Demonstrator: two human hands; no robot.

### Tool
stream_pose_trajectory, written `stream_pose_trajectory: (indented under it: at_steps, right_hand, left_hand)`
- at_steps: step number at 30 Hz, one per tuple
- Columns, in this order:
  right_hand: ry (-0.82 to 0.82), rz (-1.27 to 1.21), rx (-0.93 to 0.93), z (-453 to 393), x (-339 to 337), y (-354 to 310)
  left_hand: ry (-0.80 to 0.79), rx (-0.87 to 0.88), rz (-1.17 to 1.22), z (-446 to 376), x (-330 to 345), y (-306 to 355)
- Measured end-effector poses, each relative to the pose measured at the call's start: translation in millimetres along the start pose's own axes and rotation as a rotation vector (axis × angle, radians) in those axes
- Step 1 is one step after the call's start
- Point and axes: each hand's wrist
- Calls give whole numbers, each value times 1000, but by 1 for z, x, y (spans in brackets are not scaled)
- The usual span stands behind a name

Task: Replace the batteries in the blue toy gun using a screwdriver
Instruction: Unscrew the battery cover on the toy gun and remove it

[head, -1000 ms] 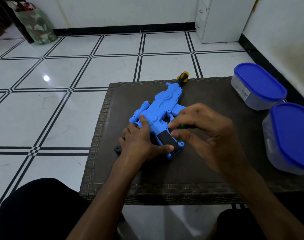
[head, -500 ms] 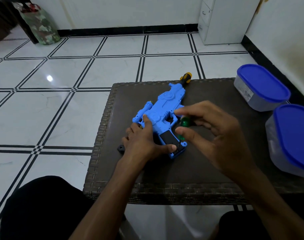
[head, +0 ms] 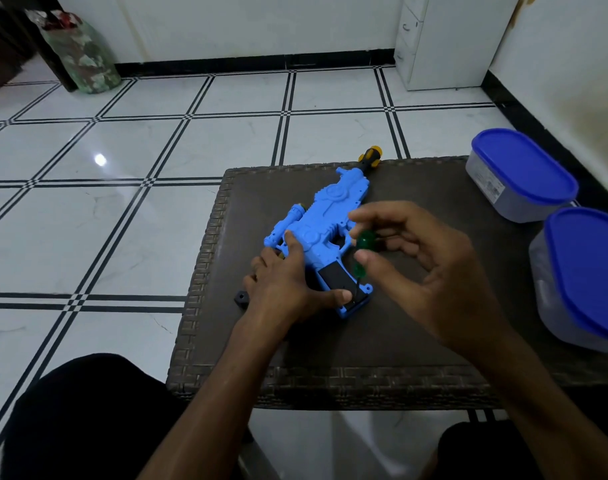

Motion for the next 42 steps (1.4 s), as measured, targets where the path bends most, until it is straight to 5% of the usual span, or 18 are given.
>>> stream_pose_trajectory:
  at_steps: [10,42]
  right_hand:
    - [-19,153,-28,-1,-5,0]
    - [12,55,36,4,-4,0]
  left_hand:
    - [4,2,6,0,0,-1]
    - [6,-7,5,-1,1,0]
Point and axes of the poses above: each hand's wrist, its own z-axis away from the middle knuckle, its own x-axis out of the palm, y = z × x, and after that the axes turned 11 degrees about -y, right-handed
